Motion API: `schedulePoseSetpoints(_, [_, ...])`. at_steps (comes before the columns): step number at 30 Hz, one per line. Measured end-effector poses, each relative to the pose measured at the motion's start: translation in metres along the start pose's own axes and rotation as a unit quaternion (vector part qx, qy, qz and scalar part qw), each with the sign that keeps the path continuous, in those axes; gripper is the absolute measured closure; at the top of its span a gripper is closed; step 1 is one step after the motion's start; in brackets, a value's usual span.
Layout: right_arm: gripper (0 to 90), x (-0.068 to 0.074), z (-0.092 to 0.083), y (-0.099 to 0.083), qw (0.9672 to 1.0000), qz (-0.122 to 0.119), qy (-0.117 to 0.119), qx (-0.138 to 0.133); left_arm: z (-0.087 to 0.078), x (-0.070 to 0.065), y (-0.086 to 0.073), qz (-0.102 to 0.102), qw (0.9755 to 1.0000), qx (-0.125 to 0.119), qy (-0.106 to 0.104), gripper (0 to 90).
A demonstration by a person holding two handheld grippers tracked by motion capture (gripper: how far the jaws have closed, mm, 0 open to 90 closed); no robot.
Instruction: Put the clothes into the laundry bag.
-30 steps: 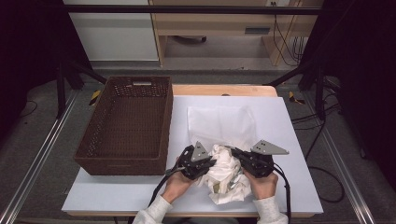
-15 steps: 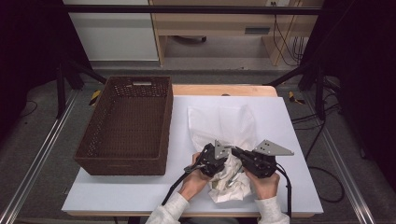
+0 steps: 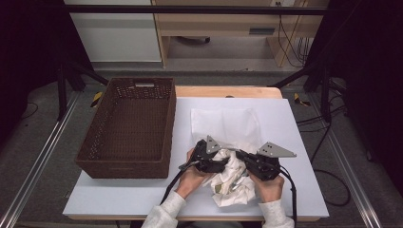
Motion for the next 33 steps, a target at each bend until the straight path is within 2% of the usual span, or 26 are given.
schedulePoseSetpoints(1, [89.1,0.0,0.0,0.0,1.0,-0.001,-0.001,0.0,-0.001,-0.003,0.0,0.003,1.0,-0.007,-0.001,53.9])
schedulePoseSetpoints(3, [89.1,-0.001,0.0,-0.001,1.0,0.0,-0.001,-0.003,-0.005,-0.013,0.001,0.025,0.9995,-0.017,0.005,70.7])
schedulePoseSetpoints(5, [89.1,-0.001,0.001,-0.001,1.0,0.004,0.0,-0.001,-0.011,-0.025,0.004,0.045,0.9987,-0.023,-0.001,77.4])
schedulePoseSetpoints(8, [89.1,0.0,0.002,-0.002,1.0,0.001,0.004,-0.003,-0.019,-0.036,0.01,0.051,0.9979,-0.032,-0.024,79.4])
schedulePoseSetpoints(9, [89.2,0.0,0.002,-0.001,1.0,0.002,0.007,-0.005,-0.019,-0.036,0.01,0.051,0.9979,-0.032,-0.024,79.5])
schedulePoseSetpoints(10, [89.2,0.0,0.001,-0.001,0.9999,0.002,0.011,-0.009,-0.018,-0.04,0.013,0.063,0.9974,-0.025,-0.023,79.4])
schedulePoseSetpoints(13, [89.2,0.0,0.0,0.0,0.9997,0.006,0.018,-0.016,-0.013,-0.041,0.013,0.067,0.9975,-0.016,-0.017,78.8])
schedulePoseSetpoints(14, [89.2,0.0,0.0,0.0,0.9997,0.006,0.018,-0.016,-0.008,-0.039,0.012,0.062,0.998,-0.007,-0.008,78.8])
schedulePoseSetpoints(15, [89.2,0.003,-0.001,0.002,0.9993,0.008,0.03,-0.023,0.002,-0.033,0.01,0.057,0.9981,0.011,0.021,78.6])
schedulePoseSetpoints(16, [89.2,0.004,-0.002,0.003,0.999,0.007,0.034,-0.028,0.009,-0.026,0.007,0.059,0.9971,0.023,0.043,78.7])
schedulePoseSetpoints(19, [89.1,0.005,-0.006,0.005,0.9991,0.001,0.034,-0.026,0.016,-0.014,0.005,0.039,0.997,0.029,0.06,79.0])
schedulePoseSetpoints(21, [89.1,0.005,-0.005,0.003,0.9995,-0.006,0.027,-0.015,0.015,-0.015,0.005,0.042,0.9964,0.031,0.067,78.6])
schedulePoseSetpoints(22, [89.1,0.005,-0.005,0.003,0.9995,-0.003,0.027,-0.016,0.013,-0.016,0.005,0.045,0.9963,0.026,0.069,77.7])
schedulePoseSetpoints(24, [89.0,0.004,-0.007,0.004,0.9998,-0.005,0.014,-0.011,0.006,-0.018,0.006,0.034,0.998,0.007,0.053,69.1])
schedulePoseSetpoints(26, [88.9,0.001,-0.007,0.003,0.9999,-0.007,0.006,-0.009,-0.008,-0.018,0.007,0.017,0.9993,-0.01,0.03,54.5])
schedulePoseSetpoints(27, [88.9,0.001,-0.007,0.003,0.9999,-0.007,0.006,-0.009,-0.008,-0.018,0.007,0.017,0.9993,-0.01,0.03,46.4])
schedulePoseSetpoints(28, [88.9,0.0,-0.006,0.0,1.0,-0.002,0.005,-0.007,-0.028,-0.018,0.009,0.018,0.9995,-0.02,0.016,37.5])
schedulePoseSetpoints(29, [88.9,0.0,-0.006,0.0,1.0,-0.002,0.005,-0.007,-0.028,-0.018,0.009,0.018,0.9995,-0.02,0.016,33.6])
schedulePoseSetpoints(30, [88.9,-0.001,-0.005,-0.001,1.0,-0.001,0.005,-0.004,-0.046,-0.02,0.007,0.028,0.9994,-0.021,0.006,30.7])
schedulePoseSetpoints(32, [88.9,0.0,-0.004,-0.002,1.0,0.0,0.006,-0.004,-0.061,-0.023,0.0,0.034,0.9992,-0.016,-0.01,25.9])
schedulePoseSetpoints(33, [88.9,0.0,-0.004,-0.002,1.0,0.0,0.006,-0.004,-0.061,-0.023,0.0,0.034,0.9992,-0.016,-0.01,25.1])
Point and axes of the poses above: each handheld gripper's, and its own axes: z roughly forward along the jaws, y roughly out of its top, x roughly to its left, the point moved 6 cm from there along z, roughly forward along the jaws, and after that the axes turned 6 degrees about -x, right-handed, at the moved point
